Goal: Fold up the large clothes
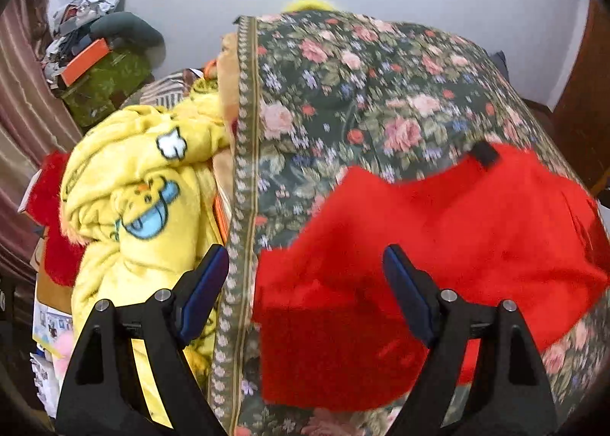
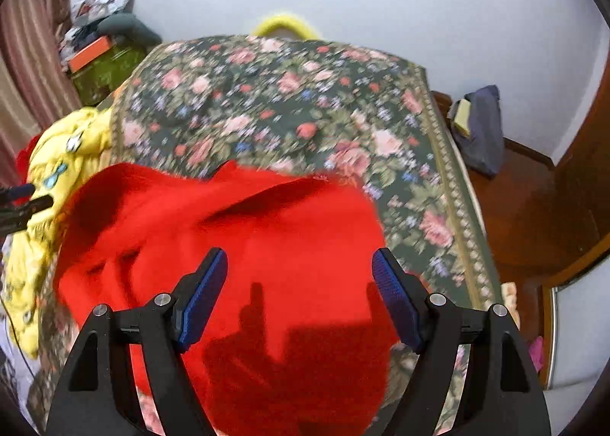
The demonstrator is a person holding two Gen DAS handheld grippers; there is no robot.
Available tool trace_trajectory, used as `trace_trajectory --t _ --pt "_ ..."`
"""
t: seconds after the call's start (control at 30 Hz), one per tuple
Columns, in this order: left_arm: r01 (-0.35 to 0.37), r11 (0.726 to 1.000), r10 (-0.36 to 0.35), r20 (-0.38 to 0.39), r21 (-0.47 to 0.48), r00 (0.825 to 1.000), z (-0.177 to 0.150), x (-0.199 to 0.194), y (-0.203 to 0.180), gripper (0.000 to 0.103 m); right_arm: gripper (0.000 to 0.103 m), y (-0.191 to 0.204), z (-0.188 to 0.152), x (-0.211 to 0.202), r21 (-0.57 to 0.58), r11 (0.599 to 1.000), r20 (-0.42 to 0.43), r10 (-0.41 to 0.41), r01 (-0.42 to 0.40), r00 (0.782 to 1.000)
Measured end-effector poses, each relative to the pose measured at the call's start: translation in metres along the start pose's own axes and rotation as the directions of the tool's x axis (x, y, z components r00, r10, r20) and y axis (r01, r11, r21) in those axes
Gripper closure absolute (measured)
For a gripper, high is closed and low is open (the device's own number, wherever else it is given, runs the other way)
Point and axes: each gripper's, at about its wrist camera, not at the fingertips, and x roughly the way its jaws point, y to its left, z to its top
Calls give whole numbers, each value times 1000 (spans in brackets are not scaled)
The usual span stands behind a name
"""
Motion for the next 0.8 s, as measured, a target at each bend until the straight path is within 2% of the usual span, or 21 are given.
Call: trace_trajectory --t 0.23,0.3,0.4,0.47,0.57,0.73,0.8 --pt "68 996 -61 -102 63 993 -51 15 -9 20 28 18 -30 16 -131 991 -100 11 -24 995" --pt "70 995 -58 -156 74 986 -70 30 -13 20 28 15 -45 21 -127 992 -124 9 -25 992" --pt "39 996 -20 -228 76 973 -99 51 -10 18 26 -1 -62 17 -44 996 -116 76 -82 990" --pt "55 998 -50 -199 16 979 -114 49 0 17 25 -8 -71 12 -3 993 -112 117 -118 987" --pt "85 993 -100 -202 -80 974 -126 39 20 17 24 -15 -83 4 25 991 -124 131 -129 984" --pt "60 990 -84 -190 -125 978 -144 14 47 18 24 -12 -99 -7 -19 998 -141 51 -54 989" --pt "85 983 -111 -158 -164 981 -146 6 57 21 24 -17 -105 -15 0 999 -127 49 -49 991"
